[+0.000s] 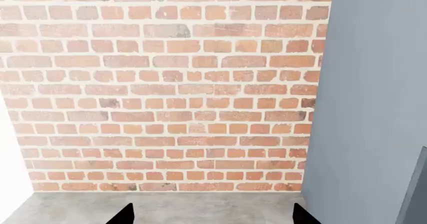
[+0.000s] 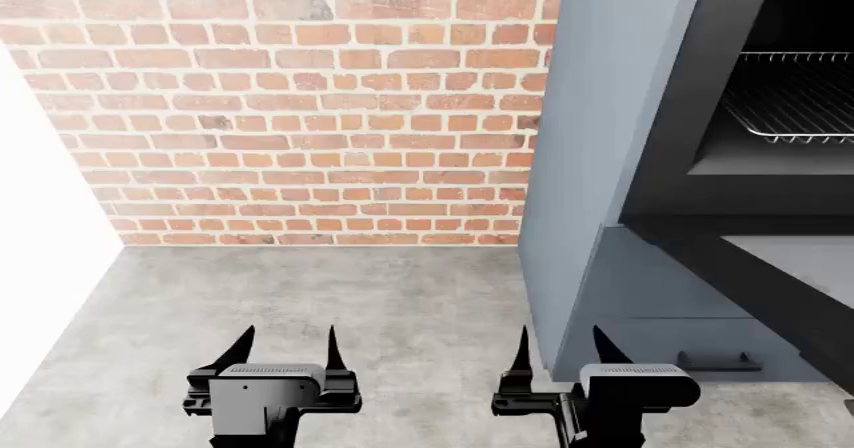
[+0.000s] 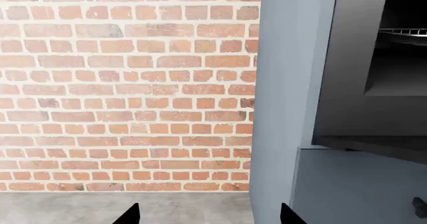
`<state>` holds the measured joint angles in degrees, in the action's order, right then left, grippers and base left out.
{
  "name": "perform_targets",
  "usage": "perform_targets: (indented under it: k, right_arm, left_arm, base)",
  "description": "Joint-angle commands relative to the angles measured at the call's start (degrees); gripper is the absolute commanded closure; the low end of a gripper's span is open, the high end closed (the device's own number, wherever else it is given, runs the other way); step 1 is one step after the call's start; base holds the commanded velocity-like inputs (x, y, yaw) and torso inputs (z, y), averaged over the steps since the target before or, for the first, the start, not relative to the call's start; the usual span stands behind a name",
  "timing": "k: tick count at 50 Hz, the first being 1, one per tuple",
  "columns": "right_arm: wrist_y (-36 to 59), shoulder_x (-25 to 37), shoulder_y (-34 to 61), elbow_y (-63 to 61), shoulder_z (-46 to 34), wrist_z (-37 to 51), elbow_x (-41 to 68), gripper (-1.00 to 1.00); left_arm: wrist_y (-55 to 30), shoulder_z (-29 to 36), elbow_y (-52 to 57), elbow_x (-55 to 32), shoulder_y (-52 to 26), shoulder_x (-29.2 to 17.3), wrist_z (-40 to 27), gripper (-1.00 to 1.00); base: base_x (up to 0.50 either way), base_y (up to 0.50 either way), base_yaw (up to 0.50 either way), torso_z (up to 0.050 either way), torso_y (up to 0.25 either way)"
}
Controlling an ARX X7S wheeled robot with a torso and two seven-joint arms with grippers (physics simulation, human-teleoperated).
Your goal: Fully slide the oven rack out.
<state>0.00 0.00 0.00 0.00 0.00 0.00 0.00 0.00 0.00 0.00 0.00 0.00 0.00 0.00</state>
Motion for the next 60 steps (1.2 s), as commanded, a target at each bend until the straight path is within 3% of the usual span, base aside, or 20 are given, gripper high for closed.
perform_targets:
  k: [1, 10, 13, 18, 23, 31, 38, 40, 43, 45, 46, 47, 52, 60]
  right_arm:
    - [0.0, 0.9, 0.0, 0.1, -1.3, 1.3, 0.6, -1.00]
    - [1.4, 2.4, 0.0, -0.9, -2.1, 2.3, 4.8, -1.00]
    - [7.0, 2.6, 0.3, -3.7, -1.2, 3.6, 6.9, -1.00]
    - [16.7, 4.6, -1.2, -15.7, -2.3, 4.9, 7.1, -1.00]
    - [28.3, 7.2, -1.3, -30.9, -1.8, 6.4, 7.8, -1.00]
    - [47.3, 9.9, 4.1, -45.5, 1.4, 7.3, 13.0, -1.00]
    - [65.0, 10.7, 12.3, -57.6, 8.3, 7.3, 21.4, -1.00]
    - [69.9, 12.4, 15.9, -60.0, 10.9, 10.6, 27.6, -1.00]
    - [69.6, 21.3, 18.0, -60.0, 15.2, 27.6, 51.8, -1.00]
    - [70.8, 24.8, 19.7, -59.9, 18.8, 36.0, 64.4, -1.00]
    - [71.7, 26.0, 20.8, -59.8, 20.6, 39.7, 69.9, -1.00]
    - [72.4, 27.5, 22.3, -59.5, 21.9, 43.7, 75.7, -1.00]
    - [69.2, 38.6, 32.0, -56.3, 19.4, 62.2, 99.1, -1.00]
    - [65.5, 49.0, 43.6, -52.5, 12.5, 70.8, 111.1, -1.00]
  left_arm:
    - [0.2, 1.1, 0.0, -0.6, 0.0, -0.9, -1.3, -1.00]
    - [1.3, 3.0, -0.4, -1.1, 0.0, -2.2, -5.1, -1.00]
    - [-0.3, 3.8, 4.6, -1.1, 1.8, -2.9, -5.3, -1.00]
    - [-20.5, 1.9, 21.8, -5.7, 2.1, -3.9, -6.3, -1.00]
    - [-41.9, -1.2, 35.0, -12.0, -2.3, -4.9, -7.9, -1.00]
    - [-66.7, -7.2, 49.5, -18.9, -12.5, -7.1, -10.2, -1.00]
    - [-89.3, -18.3, 59.9, -28.4, -24.5, -6.0, -9.4, -1.00]
    - [-90.0, -21.4, 59.4, -41.7, -25.8, -8.2, -18.7, -1.00]
    - [-89.8, -25.7, 53.3, -67.5, -31.2, -16.0, -44.5, -1.00]
    - [-87.6, -24.3, 49.7, -84.7, -34.2, -20.4, -60.7, -1.00]
    - [-86.1, -22.9, 48.8, -93.3, -35.2, -22.4, -64.8, -1.00]
    - [-84.6, -21.6, 48.1, -100.6, -36.0, -24.3, -67.8, -1.00]
    - [-78.9, -19.0, 44.8, -110.2, -38.6, -31.7, -75.1, -1.00]
    - [-72.8, -13.5, 41.5, -120.1, -46.3, -42.2, -81.5, -1.00]
  base:
    - [0.00, 0.00, 0.00, 0.000, 0.000]
    - [0.00, 0.00, 0.00, 0.004, 0.000]
    - [0.00, 0.00, 0.00, 0.050, 0.000]
    - [0.00, 0.00, 0.00, 0.050, 0.000]
    - [0.00, 0.00, 0.00, 0.050, 0.000]
    - [0.00, 0.00, 0.00, 0.050, 0.000]
    - [0.00, 0.00, 0.00, 0.050, 0.000]
    - [0.00, 0.00, 0.00, 0.050, 0.000]
    - [0.00, 0.00, 0.00, 0.050, 0.000]
    - [0.00, 0.00, 0.00, 0.050, 0.000]
    - [0.00, 0.00, 0.00, 0.050, 0.000]
    - [0.00, 0.00, 0.00, 0.050, 0.000]
    - [0.00, 0.00, 0.00, 0.050, 0.000]
    - [0.00, 0.00, 0.00, 0.050, 0.000]
